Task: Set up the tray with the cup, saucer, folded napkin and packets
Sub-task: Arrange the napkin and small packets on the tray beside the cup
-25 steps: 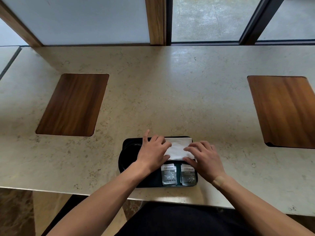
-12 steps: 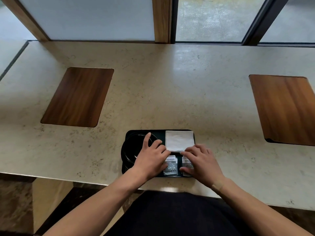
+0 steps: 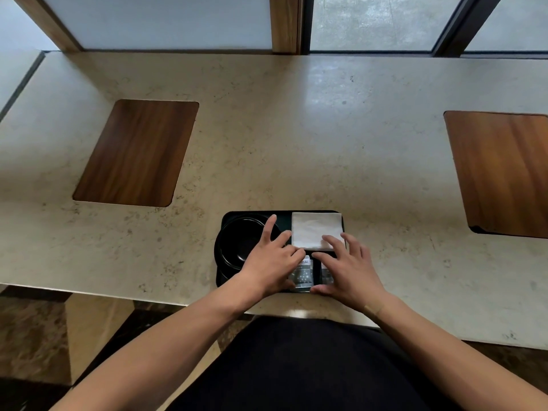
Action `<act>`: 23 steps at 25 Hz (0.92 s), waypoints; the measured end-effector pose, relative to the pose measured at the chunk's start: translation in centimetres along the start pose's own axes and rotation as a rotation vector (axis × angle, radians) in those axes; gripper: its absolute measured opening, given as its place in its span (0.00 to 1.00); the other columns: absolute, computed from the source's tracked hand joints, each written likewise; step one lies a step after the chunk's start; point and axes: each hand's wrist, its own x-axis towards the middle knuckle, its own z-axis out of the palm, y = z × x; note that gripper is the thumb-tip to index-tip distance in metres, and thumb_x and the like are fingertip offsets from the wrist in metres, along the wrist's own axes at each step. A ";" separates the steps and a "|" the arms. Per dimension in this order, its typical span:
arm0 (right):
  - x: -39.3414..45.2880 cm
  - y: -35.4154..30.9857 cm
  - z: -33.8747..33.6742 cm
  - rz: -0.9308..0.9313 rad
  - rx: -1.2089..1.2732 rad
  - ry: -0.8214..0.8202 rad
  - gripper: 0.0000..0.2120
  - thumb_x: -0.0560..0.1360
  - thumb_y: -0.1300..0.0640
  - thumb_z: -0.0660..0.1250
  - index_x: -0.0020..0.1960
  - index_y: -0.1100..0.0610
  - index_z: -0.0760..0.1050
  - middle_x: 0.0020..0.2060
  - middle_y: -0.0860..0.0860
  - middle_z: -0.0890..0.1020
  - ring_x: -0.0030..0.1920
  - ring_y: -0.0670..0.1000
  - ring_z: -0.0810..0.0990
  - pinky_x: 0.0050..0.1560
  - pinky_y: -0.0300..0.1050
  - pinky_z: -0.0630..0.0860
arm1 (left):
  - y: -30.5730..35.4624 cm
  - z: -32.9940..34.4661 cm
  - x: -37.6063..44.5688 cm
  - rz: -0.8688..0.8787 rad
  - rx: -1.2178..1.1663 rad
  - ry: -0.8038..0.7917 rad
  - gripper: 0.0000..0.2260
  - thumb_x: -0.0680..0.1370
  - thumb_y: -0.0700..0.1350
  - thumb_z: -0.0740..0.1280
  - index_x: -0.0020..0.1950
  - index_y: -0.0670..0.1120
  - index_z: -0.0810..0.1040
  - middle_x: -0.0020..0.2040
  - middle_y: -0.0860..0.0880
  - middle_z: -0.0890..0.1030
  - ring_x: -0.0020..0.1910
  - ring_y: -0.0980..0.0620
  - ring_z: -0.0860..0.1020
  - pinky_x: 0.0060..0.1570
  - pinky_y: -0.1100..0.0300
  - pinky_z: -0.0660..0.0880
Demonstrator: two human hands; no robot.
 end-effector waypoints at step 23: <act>-0.5 -0.3 0.1 -0.008 0.039 -0.020 0.31 0.67 0.33 0.69 0.66 0.44 0.70 0.74 0.49 0.61 0.75 0.59 0.49 0.71 0.57 0.49 | -0.4 0.4 -0.2 0.026 -0.022 -0.028 0.30 0.71 0.58 0.70 0.70 0.52 0.64 0.64 0.49 0.75 0.72 0.42 0.62 0.66 0.33 0.29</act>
